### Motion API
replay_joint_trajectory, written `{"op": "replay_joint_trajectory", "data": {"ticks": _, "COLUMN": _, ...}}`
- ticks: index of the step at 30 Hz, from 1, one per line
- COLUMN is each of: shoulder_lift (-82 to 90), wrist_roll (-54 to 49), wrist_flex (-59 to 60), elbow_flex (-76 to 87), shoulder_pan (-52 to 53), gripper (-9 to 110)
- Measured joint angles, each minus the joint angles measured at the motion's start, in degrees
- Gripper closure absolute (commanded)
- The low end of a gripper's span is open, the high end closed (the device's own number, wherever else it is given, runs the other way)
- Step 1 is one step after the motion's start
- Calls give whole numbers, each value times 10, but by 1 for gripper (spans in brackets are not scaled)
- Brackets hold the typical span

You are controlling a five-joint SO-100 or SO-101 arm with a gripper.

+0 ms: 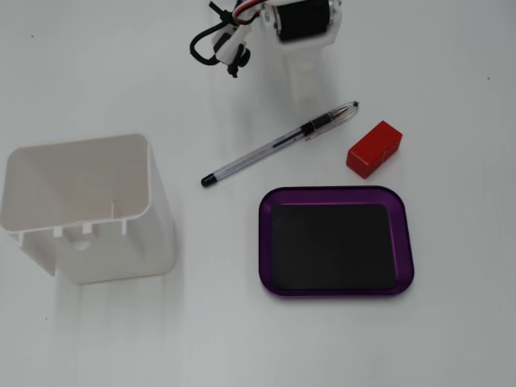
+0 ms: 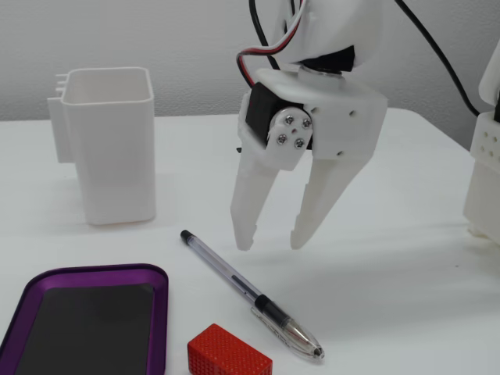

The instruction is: Pick up the pen and put it in the pen holder.

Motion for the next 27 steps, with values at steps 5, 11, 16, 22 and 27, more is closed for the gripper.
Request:
{"op": "replay_joint_trajectory", "data": {"ticks": 5, "shoulder_lift": -63, "wrist_roll": 2, "wrist_flex": -31, "elbow_flex": 0, "shoulder_pan": -14, "gripper": 87}}
{"op": "replay_joint_trajectory", "data": {"ticks": 11, "shoulder_lift": -156, "wrist_roll": 1, "wrist_flex": -67, "elbow_flex": -5, "shoulder_pan": -12, "gripper": 87}}
{"op": "replay_joint_trajectory", "data": {"ticks": 16, "shoulder_lift": -174, "wrist_roll": 1, "wrist_flex": -74, "elbow_flex": -15, "shoulder_pan": -11, "gripper": 88}}
{"op": "replay_joint_trajectory", "data": {"ticks": 22, "shoulder_lift": -176, "wrist_roll": 1, "wrist_flex": -74, "elbow_flex": -16, "shoulder_pan": -11, "gripper": 102}}
{"op": "replay_joint_trajectory", "data": {"ticks": 27, "shoulder_lift": -176, "wrist_roll": 1, "wrist_flex": -74, "elbow_flex": -16, "shoulder_pan": -11, "gripper": 102}}
